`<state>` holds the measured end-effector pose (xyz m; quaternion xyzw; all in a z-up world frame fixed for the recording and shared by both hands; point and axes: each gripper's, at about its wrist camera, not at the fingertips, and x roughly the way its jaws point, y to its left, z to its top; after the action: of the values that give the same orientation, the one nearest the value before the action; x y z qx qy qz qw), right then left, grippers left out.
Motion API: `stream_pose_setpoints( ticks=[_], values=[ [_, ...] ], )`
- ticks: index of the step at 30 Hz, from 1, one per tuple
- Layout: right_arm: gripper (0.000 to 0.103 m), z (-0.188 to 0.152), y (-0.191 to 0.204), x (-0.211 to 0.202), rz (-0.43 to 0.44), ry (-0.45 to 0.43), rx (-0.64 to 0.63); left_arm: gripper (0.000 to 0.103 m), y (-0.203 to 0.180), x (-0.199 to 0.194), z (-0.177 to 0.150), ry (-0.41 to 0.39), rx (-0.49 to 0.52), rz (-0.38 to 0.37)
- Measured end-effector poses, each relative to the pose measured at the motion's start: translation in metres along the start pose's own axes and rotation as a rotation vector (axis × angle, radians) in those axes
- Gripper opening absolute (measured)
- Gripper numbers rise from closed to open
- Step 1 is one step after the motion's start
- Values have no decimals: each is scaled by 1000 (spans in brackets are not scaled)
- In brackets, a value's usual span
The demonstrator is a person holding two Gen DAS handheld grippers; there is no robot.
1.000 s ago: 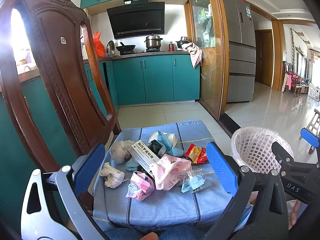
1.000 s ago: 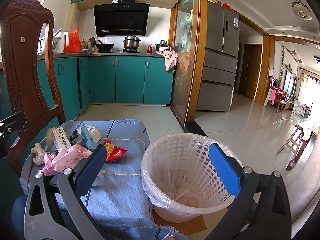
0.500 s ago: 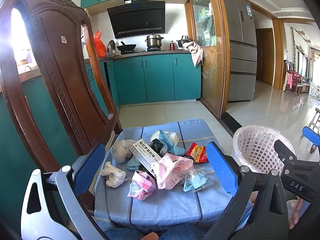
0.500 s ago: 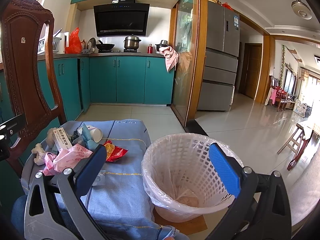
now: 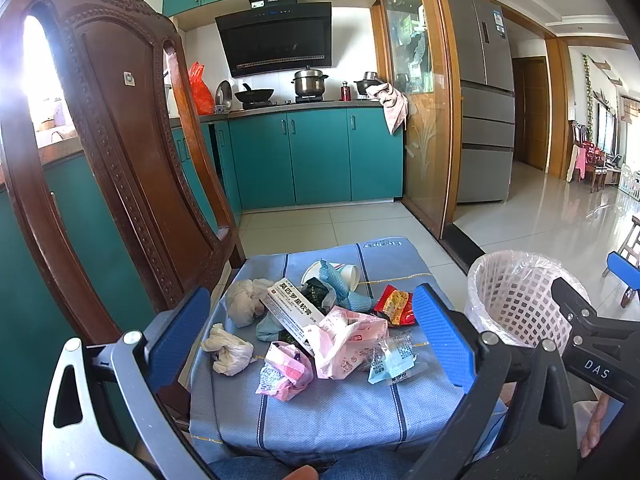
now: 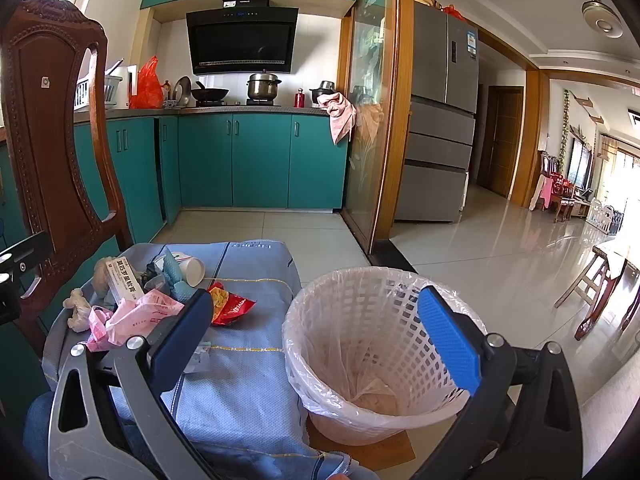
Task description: Collect trash
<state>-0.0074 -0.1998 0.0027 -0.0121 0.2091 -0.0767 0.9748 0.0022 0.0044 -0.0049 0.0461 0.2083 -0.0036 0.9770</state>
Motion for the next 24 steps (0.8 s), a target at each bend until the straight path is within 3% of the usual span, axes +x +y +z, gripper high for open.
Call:
stream_pose_setpoints(
  ticks=[24],
  values=[
    [100, 1, -1, 0, -6, -5, 1, 101, 0, 0, 0, 0, -3, 0]
  ],
)
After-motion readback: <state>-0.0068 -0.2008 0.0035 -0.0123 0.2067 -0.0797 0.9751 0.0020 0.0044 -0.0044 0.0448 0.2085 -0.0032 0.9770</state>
